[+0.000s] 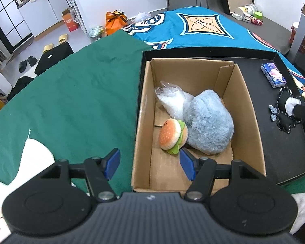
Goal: Organize soft objects
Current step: 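Carry the black-and-white plush with the right gripper into the box and release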
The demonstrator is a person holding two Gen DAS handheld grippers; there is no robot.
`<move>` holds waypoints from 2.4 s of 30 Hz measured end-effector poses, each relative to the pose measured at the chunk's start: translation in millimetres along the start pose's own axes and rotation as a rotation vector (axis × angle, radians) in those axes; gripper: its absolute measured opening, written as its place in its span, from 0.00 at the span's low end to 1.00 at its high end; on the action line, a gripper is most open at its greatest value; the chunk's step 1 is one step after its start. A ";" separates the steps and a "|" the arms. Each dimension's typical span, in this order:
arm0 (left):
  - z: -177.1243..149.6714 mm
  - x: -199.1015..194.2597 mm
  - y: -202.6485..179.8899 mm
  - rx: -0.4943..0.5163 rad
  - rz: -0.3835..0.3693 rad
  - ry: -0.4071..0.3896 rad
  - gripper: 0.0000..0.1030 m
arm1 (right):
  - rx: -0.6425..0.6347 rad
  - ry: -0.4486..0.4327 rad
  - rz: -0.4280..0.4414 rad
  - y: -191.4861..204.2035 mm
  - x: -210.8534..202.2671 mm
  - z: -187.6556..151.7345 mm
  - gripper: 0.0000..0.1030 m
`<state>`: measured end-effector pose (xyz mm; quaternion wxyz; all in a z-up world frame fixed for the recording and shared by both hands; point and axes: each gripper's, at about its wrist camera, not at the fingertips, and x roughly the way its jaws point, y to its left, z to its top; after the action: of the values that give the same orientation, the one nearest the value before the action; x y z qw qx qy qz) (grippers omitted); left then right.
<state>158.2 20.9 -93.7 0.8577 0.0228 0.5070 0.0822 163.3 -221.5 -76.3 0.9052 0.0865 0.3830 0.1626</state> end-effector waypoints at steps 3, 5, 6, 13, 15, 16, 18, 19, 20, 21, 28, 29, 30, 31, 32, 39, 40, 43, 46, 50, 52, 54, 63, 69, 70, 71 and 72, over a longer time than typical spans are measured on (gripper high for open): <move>-0.1 2.8 2.9 -0.004 -0.011 0.010 0.61 | -0.016 -0.005 -0.006 9.9 -2.3 4.6 0.13; -0.5 3.3 4.7 -0.005 -0.018 0.009 0.60 | -0.023 -0.004 -0.009 17.5 -3.6 6.9 0.13; -1.0 3.0 5.7 -0.005 -0.021 0.006 0.60 | -0.029 -0.005 -0.010 22.0 -4.3 8.0 0.13; -3.3 7.1 15.4 -0.028 -0.063 0.007 0.54 | -0.069 -0.003 -0.001 51.0 -7.7 10.0 0.13; -4.3 7.8 19.1 -0.039 -0.079 0.006 0.49 | -0.080 -0.008 0.002 59.6 -8.8 11.2 0.13; -5.1 7.8 20.7 -0.044 -0.085 0.005 0.45 | -0.085 -0.009 0.005 63.5 -9.0 11.8 0.13; -6.5 9.0 25.4 -0.060 -0.102 0.009 0.39 | -0.099 -0.009 0.010 71.5 -9.2 12.4 0.13; -6.9 9.9 27.7 -0.071 -0.109 0.012 0.35 | -0.106 -0.007 0.013 76.1 -8.8 12.7 0.13; -7.3 10.9 30.4 -0.084 -0.118 0.015 0.31 | -0.110 -0.005 0.017 79.4 -8.3 12.6 0.13; -7.8 12.1 33.6 -0.099 -0.128 0.019 0.30 | -0.114 -0.003 0.021 83.1 -8.2 12.3 0.13; -10.6 15.0 45.5 -0.147 -0.164 0.015 0.14 | -0.153 0.017 0.041 108.6 -4.3 6.2 0.13; -11.1 14.8 46.4 -0.151 -0.165 0.013 0.11 | -0.154 0.022 0.044 111.2 -3.9 5.2 0.13; -11.5 14.4 47.4 -0.155 -0.171 0.010 0.10 | -0.157 0.026 0.051 114.5 -3.4 4.1 0.13; -11.8 13.8 48.3 -0.159 -0.177 0.006 0.09 | -0.161 0.026 0.054 117.8 -3.5 2.8 0.13; -12.3 13.1 49.1 -0.163 -0.181 0.003 0.08 | -0.165 0.029 0.058 121.1 -3.4 1.5 0.13; -14.2 10.8 51.8 -0.167 -0.189 -0.009 0.07 | -0.165 0.056 0.118 142.4 -1.5 -5.2 0.14; -14.2 10.5 52.3 -0.168 -0.190 -0.011 0.07 | -0.165 0.060 0.125 144.0 -0.6 -5.7 0.14; -15.3 10.7 55.5 -0.179 -0.202 -0.006 0.07 | -0.134 0.088 0.168 143.1 5.6 -5.3 0.20; -15.0 11.4 55.8 -0.177 -0.207 0.007 0.07 | -0.104 0.108 0.171 135.7 8.3 -5.3 0.29; -15.2 9.4 53.1 -0.162 -0.192 0.007 0.08 | -0.108 0.107 0.153 125.1 4.1 -6.7 0.29; -15.2 7.4 49.5 -0.141 -0.183 0.004 0.09 | -0.109 0.098 0.138 117.2 -0.6 -6.0 0.29; -15.3 4.6 45.2 -0.118 -0.162 -0.005 0.11 | -0.117 0.093 0.131 109.7 -3.5 -5.8 0.29; -14.0 1.5 31.4 -0.072 -0.103 0.007 0.12 | -0.147 0.059 0.082 71.0 -16.1 2.4 0.43; -13.0 -6.5 22.7 -0.055 -0.075 -0.022 0.35 | -0.148 0.034 0.061 48.1 -21.5 4.8 0.53; -12.4 -7.8 22.3 -0.057 -0.073 -0.028 0.41 | -0.147 0.032 0.060 43.8 -21.8 5.6 0.55; -11.9 -9.0 21.4 -0.059 -0.071 -0.031 0.45 | -0.145 0.028 0.057 39.7 -22.1 6.2 0.58; -11.2 -10.0 20.1 -0.059 -0.067 -0.032 0.46 | -0.138 0.022 0.055 34.6 -22.6 6.6 0.60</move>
<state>141.3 38.6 -88.0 0.8684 -0.0183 0.4909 0.0679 145.4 -197.5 -46.9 0.9000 0.0325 0.3780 0.2145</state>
